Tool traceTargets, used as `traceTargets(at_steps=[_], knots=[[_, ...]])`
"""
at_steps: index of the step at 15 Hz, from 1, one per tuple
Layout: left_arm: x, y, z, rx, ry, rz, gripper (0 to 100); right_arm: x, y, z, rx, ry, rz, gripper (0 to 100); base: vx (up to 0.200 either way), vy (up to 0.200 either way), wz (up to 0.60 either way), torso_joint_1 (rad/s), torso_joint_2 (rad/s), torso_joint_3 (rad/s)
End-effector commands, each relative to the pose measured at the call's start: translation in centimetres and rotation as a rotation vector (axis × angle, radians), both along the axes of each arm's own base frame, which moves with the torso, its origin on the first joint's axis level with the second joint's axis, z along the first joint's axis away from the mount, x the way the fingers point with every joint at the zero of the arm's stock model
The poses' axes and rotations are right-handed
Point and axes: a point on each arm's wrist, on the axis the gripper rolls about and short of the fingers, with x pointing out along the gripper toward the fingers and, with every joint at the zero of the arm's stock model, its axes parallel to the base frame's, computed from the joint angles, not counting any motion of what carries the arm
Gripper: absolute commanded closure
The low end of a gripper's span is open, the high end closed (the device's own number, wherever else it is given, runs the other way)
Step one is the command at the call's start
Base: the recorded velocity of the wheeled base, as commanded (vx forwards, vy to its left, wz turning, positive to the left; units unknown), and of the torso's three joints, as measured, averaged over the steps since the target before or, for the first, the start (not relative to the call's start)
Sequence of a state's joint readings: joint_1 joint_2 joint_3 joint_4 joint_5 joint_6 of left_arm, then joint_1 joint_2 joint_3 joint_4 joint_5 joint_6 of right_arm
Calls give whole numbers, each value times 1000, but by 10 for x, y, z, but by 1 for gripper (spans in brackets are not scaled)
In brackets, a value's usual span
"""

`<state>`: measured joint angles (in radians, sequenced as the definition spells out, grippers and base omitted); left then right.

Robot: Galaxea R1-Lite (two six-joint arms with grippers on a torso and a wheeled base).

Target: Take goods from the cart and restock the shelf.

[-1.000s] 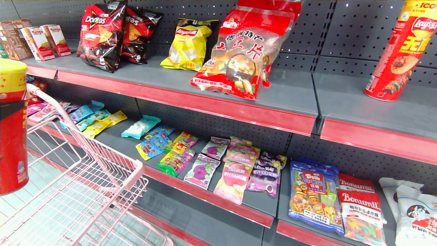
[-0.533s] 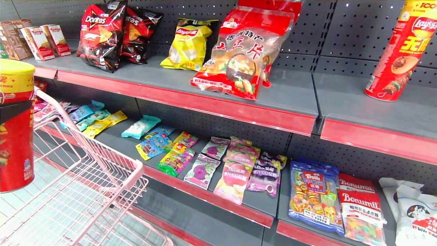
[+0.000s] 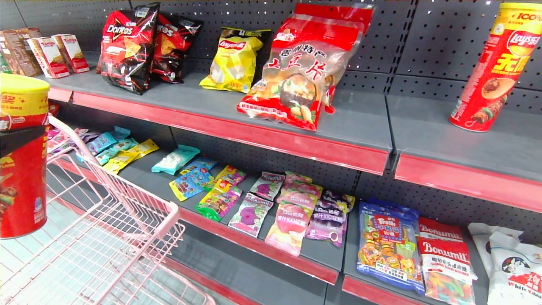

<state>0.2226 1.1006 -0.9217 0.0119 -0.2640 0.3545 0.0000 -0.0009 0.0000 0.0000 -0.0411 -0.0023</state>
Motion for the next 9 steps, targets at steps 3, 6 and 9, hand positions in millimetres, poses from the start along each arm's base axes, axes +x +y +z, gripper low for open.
traceTargets(at_steps=[3, 6, 9], knots=[[1, 0, -1, -1, 4, -1, 100, 0, 0, 0, -1, 1, 0, 0, 0, 0, 0, 186, -453, -271], [1, 0, -1, -1, 4, -1, 100, 0, 0, 0, -1, 1, 0, 0, 0, 0, 0, 227, -526, -304], [1, 0, -1, -1, 4, -3, 100, 0, 0, 0, -1, 1, 0, 0, 0, 0, 0, 240, -549, -307]])
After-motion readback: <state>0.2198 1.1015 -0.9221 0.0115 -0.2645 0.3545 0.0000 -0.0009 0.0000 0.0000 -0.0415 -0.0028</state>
